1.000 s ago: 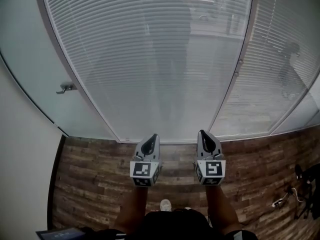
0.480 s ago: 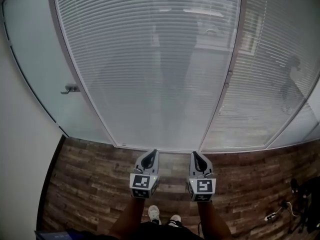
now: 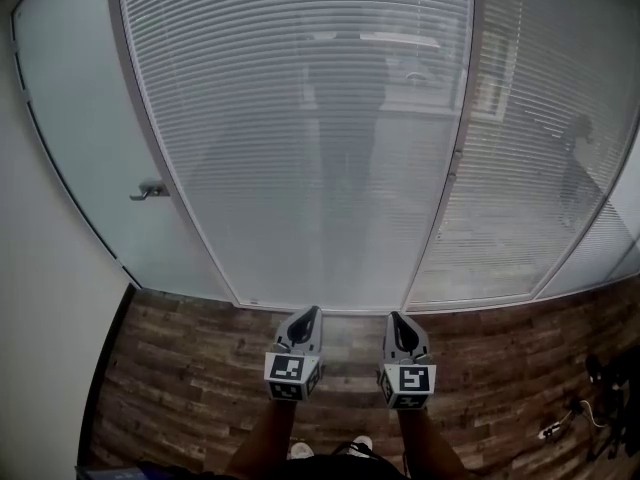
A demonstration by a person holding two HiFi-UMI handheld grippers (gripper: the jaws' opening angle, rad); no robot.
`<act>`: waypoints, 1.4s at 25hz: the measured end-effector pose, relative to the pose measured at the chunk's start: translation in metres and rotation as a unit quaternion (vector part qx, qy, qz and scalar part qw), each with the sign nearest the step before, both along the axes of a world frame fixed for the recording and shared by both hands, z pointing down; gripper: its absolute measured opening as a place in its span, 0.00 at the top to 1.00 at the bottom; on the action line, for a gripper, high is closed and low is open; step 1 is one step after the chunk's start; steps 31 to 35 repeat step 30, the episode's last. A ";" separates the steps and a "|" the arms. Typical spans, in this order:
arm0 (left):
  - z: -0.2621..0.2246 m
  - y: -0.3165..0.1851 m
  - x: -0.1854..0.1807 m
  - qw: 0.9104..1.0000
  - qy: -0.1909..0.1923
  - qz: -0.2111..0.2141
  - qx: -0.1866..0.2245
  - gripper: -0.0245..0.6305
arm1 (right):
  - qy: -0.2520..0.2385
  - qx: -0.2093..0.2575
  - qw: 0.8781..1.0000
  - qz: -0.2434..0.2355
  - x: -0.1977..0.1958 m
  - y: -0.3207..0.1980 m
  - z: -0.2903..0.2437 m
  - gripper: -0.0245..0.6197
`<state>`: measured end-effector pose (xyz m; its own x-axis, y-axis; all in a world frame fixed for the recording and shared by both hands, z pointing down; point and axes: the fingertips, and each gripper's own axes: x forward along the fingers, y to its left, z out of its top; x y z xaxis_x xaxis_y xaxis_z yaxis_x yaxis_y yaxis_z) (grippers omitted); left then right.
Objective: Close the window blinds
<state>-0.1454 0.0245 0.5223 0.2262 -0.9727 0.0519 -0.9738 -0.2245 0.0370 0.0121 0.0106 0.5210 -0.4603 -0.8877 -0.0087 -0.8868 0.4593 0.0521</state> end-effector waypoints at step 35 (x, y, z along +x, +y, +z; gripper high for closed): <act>-0.006 0.017 -0.033 0.999 0.003 0.028 0.028 0.97 | 0.010 0.028 0.999 0.013 -0.055 0.021 -0.021 0.96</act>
